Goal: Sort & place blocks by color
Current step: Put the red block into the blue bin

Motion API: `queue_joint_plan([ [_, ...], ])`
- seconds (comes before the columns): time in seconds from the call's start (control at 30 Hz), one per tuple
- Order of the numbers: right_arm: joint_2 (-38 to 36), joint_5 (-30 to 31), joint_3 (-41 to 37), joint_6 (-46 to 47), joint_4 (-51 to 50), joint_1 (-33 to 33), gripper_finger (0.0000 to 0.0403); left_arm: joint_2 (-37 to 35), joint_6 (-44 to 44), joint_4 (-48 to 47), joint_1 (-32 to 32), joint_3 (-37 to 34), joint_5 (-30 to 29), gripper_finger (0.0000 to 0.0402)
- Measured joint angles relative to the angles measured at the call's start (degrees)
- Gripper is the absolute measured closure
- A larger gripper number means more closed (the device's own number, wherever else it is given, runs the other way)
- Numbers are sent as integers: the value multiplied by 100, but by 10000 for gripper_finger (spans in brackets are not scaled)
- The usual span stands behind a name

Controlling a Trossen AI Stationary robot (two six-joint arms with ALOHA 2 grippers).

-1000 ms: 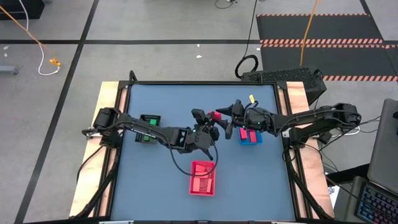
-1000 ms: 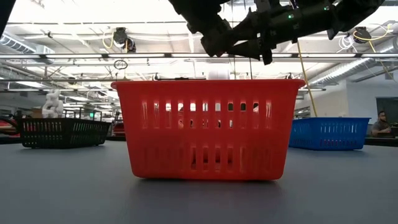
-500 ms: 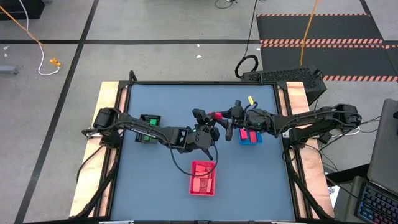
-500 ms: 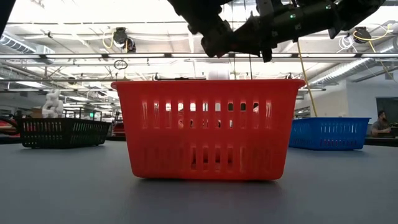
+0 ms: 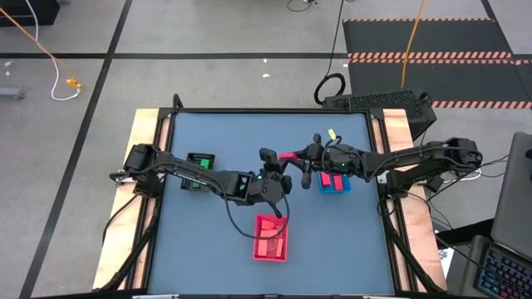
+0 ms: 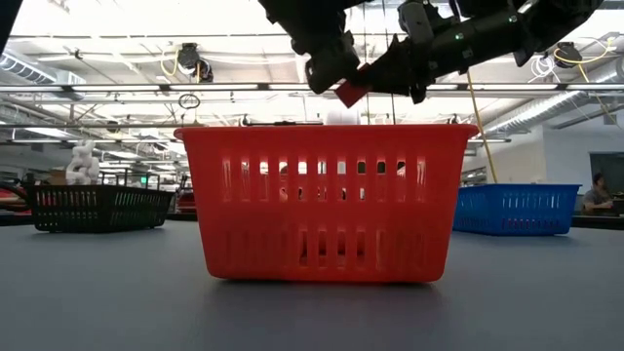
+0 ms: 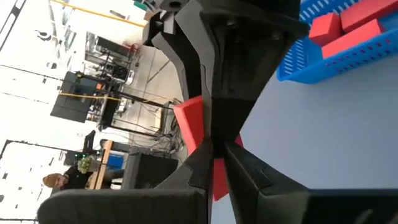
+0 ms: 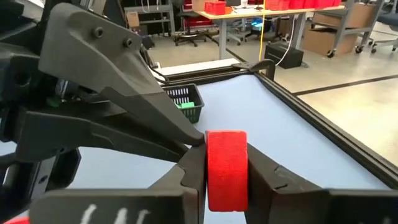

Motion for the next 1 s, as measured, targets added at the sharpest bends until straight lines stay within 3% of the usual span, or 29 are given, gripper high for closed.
queue_joint_plan([
  [0.27,-360,239,17,-237,-450,-24,351,17,-34,-271,-1,-9,-300,366],
  [0.53,-1277,790,18,-321,-2229,-36,351,-1,-543,-459,8,-9,-813,365],
  [0.73,-2178,1230,18,260,-3851,-42,349,-133,-1175,-709,129,-11,-137,364],
  [1.0,-2793,1031,17,973,-4887,-76,348,-197,-2113,-1019,534,-9,908,364],
])
